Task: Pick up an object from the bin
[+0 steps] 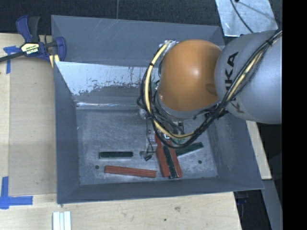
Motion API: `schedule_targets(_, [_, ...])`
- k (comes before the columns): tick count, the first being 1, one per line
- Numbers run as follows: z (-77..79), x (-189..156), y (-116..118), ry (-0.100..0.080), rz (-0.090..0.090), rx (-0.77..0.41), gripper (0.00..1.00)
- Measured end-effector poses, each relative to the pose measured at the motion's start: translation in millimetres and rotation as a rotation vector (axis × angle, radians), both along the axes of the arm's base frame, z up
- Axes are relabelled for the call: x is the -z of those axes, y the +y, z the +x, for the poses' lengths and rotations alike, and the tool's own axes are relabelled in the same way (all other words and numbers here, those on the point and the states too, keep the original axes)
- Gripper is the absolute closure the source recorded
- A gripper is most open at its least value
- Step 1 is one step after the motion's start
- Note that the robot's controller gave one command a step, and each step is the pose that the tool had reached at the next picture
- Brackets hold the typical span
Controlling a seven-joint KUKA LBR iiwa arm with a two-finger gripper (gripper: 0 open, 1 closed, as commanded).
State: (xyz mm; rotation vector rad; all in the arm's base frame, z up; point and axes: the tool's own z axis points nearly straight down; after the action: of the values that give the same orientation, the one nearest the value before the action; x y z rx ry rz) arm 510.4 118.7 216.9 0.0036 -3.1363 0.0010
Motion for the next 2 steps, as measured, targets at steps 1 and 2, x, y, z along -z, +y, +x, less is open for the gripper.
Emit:
schedule_targets(1, [1.6,150.3,30.3,0.001,-0.001,0.142,0.00])
schedule_targets(2, [-14.3,146.2,12.5,-0.007,0.001,0.044,0.00])
